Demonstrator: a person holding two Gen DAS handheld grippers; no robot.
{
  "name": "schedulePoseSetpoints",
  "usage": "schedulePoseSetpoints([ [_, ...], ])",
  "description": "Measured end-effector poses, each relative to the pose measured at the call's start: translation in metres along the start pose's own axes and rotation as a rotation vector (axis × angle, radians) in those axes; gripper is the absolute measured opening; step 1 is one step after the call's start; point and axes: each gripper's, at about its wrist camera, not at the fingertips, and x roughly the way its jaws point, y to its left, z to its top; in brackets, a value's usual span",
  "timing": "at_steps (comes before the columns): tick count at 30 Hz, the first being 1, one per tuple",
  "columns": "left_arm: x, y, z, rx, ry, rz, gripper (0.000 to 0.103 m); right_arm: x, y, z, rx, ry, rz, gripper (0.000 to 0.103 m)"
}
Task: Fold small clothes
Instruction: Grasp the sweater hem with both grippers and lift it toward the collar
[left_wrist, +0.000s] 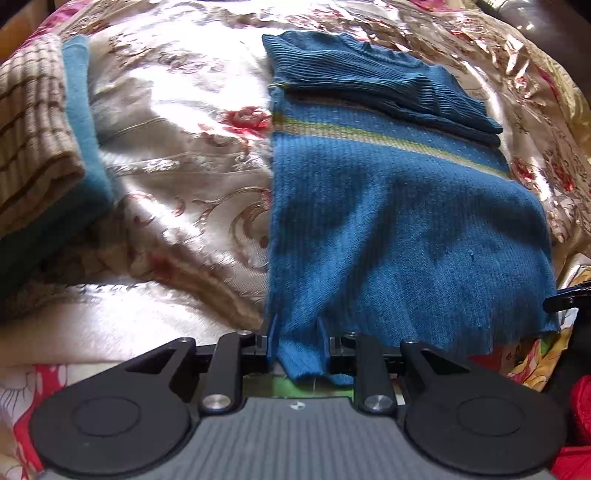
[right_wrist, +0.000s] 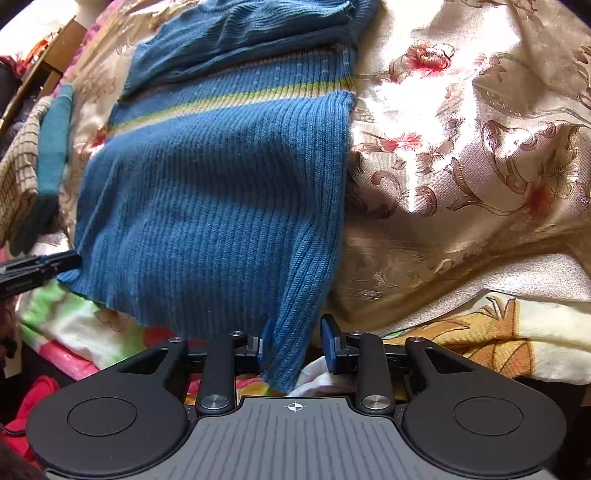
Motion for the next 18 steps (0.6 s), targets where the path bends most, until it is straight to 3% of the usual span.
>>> schedulePoseSetpoints([
  [10,-0.01,0.003,-0.001,-0.023,-0.037,0.059,0.032,0.008,-0.002,-0.006,0.034,-0.001,0.04,0.033],
  [18,0.012,-0.003,0.008,-0.013,0.05,0.037,0.035,0.011,-0.005,-0.007,0.053,-0.013,0.056,0.034],
])
